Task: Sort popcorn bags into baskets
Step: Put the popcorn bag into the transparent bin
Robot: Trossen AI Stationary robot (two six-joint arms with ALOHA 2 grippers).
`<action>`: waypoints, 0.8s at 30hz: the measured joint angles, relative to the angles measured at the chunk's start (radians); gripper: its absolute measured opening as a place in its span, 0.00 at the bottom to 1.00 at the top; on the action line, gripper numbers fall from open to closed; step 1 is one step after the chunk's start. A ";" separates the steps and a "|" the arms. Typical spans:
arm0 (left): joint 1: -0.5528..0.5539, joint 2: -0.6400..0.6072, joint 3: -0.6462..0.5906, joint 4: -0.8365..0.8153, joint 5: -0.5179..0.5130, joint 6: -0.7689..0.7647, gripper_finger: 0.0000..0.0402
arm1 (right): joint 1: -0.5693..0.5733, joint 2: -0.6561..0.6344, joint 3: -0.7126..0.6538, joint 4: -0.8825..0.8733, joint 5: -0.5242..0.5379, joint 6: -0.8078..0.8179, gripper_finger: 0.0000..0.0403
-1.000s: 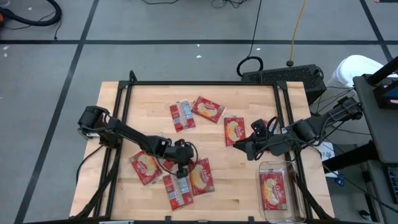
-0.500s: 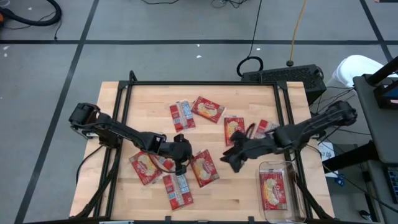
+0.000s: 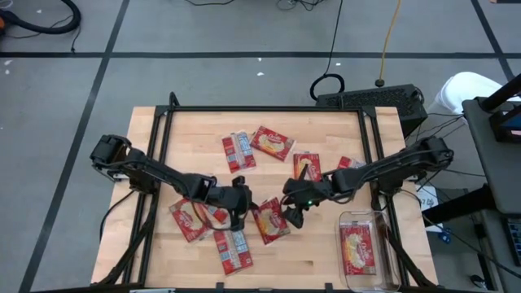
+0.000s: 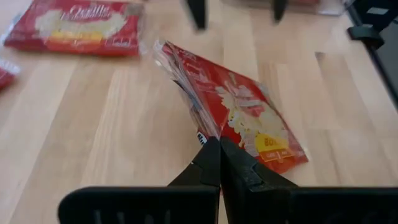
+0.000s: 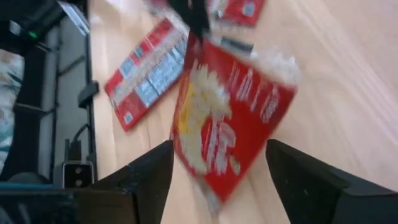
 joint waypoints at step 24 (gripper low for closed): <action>0.022 -0.001 0.000 0.025 -0.026 0.099 0.00 | -0.020 0.078 -0.353 0.714 -0.043 0.029 0.63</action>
